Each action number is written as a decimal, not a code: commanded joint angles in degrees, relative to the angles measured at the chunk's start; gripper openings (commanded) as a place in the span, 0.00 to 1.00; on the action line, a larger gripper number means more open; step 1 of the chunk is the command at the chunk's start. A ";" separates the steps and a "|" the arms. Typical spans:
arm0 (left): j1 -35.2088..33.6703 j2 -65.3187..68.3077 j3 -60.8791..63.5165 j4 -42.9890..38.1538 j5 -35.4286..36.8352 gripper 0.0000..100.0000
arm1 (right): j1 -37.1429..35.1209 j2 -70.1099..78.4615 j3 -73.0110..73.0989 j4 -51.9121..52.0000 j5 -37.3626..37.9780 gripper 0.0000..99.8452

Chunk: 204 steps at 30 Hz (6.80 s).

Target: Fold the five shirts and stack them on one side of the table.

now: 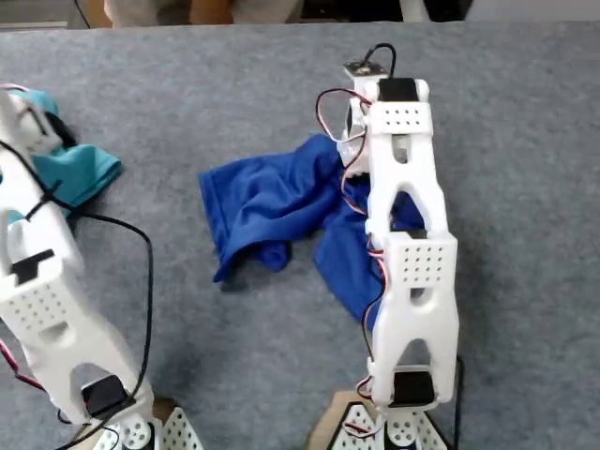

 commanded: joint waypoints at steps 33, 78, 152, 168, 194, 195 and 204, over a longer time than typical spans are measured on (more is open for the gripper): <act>39.65 -44.70 83.34 -34.90 12.40 0.25 | 6.73 -17.63 27.03 -25.41 2.37 0.01; 24.70 -21.93 22.68 -8.70 7.91 0.02 | 3.65 -25.27 -1.36 2.29 9.41 0.02; 17.93 -33.63 31.91 -12.13 7.91 0.02 | -30.37 -63.60 102.46 -36.57 11.87 0.15; 18.02 -33.63 31.74 -12.13 7.82 0.02 | -32.66 -57.71 101.67 -41.32 10.99 0.15; 17.76 -33.54 28.40 -12.13 8.00 0.02 | -21.67 -65.54 96.22 -36.31 9.41 0.00; 18.02 -33.63 28.04 -12.13 7.91 0.02 | -20.62 -69.85 95.52 -35.08 9.32 0.00; 18.46 -34.68 19.25 -8.79 7.91 0.02 | -7.78 -104.04 74.15 -30.33 9.32 0.00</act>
